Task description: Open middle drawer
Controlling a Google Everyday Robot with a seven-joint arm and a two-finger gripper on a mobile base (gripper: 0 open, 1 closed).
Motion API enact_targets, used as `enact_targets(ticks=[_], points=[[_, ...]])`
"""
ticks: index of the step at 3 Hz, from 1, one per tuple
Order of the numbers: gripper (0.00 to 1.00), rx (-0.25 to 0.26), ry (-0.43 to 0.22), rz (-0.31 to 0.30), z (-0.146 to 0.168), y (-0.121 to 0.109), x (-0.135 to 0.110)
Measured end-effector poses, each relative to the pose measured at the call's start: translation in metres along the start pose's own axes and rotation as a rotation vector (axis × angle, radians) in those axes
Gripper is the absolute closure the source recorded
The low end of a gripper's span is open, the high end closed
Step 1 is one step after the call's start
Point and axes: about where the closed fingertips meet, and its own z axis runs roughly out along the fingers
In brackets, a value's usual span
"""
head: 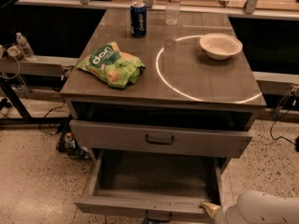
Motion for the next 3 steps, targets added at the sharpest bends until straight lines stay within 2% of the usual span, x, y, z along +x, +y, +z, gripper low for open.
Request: enact_targets(ticks=[3], points=[[0.04,0.0,0.0,0.0,-0.0097,-0.0003,-0.0036]])
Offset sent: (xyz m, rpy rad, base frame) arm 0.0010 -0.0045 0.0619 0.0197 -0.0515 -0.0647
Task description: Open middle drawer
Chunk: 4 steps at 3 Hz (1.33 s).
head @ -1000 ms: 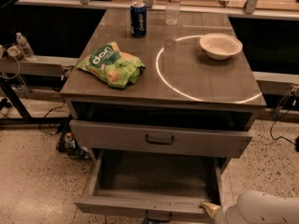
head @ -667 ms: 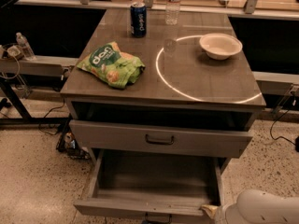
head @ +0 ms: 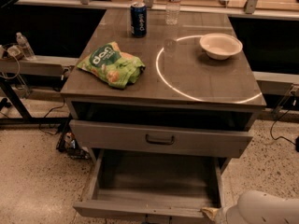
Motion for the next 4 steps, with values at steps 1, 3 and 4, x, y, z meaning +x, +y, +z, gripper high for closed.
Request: enact_targets(ticks=[1,3,4], points=[[0.0,0.08,-0.03,0.037,-0.043,-0.012,-0.009],[0.0,0.166,-0.126,0.092,-0.087,-0.03,-0.018],[0.0,0.288,-0.212,0.107,-0.136,-0.053,-0.006]])
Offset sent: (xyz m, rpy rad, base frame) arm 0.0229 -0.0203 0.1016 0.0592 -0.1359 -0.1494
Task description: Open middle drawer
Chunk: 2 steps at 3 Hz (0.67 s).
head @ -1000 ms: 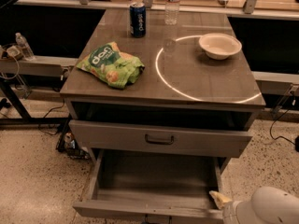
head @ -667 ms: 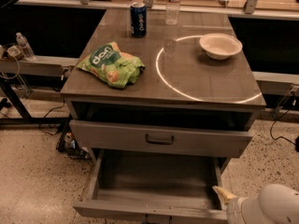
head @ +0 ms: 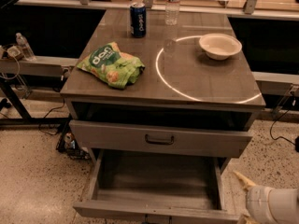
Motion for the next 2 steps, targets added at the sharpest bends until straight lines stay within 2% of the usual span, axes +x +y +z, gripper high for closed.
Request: enact_targets(ticks=[1,2], points=[[0.0,0.126,-0.024,-0.014,-0.053,-0.03,0.002],[0.0,0.25,-0.008,-0.065,-0.112,-0.052,-0.009]])
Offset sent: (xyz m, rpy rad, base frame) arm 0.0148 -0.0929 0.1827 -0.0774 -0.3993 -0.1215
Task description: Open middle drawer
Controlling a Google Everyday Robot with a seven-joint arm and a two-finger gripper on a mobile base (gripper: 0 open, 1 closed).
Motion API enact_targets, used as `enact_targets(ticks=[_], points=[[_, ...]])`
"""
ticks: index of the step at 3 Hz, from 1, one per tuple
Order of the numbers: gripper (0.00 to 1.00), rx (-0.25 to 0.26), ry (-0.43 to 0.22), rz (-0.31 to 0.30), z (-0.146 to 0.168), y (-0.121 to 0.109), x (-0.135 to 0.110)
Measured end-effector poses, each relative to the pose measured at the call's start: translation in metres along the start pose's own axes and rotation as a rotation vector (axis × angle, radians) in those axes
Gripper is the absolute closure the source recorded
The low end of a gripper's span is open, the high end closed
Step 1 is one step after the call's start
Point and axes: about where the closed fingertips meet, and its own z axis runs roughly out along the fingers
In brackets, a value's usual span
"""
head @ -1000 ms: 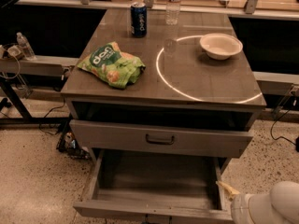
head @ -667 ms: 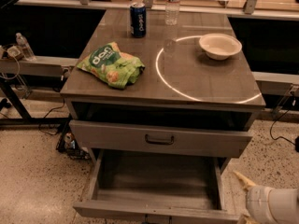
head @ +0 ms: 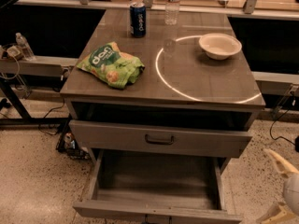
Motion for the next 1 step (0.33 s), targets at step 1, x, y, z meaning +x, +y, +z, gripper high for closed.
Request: enact_targets(ticks=[1], points=[[0.0,0.02,0.006,-0.008,-0.009,-0.0048,0.0002]])
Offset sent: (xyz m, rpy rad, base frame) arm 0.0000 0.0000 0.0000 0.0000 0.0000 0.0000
